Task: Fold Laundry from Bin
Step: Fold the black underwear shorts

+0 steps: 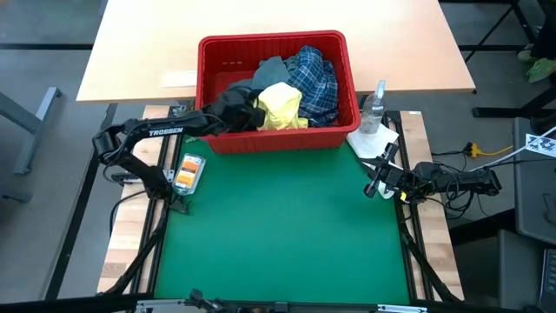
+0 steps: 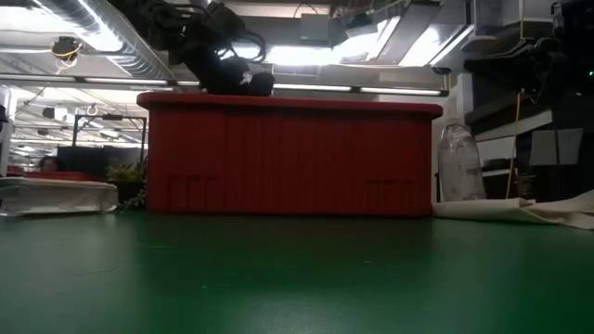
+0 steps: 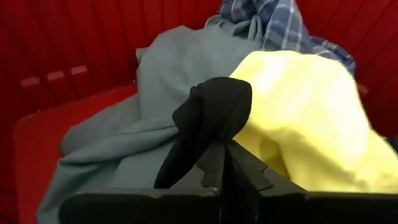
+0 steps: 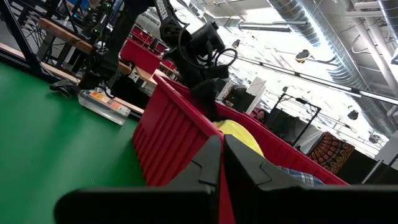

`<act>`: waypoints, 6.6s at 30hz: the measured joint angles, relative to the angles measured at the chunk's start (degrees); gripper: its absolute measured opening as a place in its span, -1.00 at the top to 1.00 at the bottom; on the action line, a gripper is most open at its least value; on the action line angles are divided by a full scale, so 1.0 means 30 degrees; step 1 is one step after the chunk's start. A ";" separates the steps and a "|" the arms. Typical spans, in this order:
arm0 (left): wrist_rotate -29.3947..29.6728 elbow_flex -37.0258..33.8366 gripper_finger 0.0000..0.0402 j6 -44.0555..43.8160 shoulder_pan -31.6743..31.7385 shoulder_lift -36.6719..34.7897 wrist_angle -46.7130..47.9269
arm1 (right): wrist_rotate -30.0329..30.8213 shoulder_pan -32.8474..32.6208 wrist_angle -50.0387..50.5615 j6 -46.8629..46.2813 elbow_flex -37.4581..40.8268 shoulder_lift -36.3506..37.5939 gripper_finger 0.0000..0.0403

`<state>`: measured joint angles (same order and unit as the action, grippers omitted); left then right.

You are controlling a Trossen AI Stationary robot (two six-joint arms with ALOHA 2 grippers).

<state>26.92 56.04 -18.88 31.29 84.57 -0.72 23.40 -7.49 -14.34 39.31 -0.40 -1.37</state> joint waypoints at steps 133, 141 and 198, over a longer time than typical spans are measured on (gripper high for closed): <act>-2.1249 1.4204 1.00 -0.2807 -0.0117 -0.0930 0.0198 | 0.5306 0.2127 -0.5627 1.1572 -2.0108 -2.7902 0.89; -2.4499 1.4204 1.00 -0.3684 -0.0124 -0.1263 0.0296 | 0.5195 0.2113 -0.4385 1.1919 -2.0108 -2.5460 0.91; -0.7366 1.4083 1.00 0.2366 -1.3249 -0.1957 1.6318 | -0.2116 -0.4390 1.0086 -0.1544 -2.0087 -1.6588 0.98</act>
<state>4.82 98.29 -11.78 -8.46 78.70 48.23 17.05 -20.66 15.92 34.68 -60.66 -51.13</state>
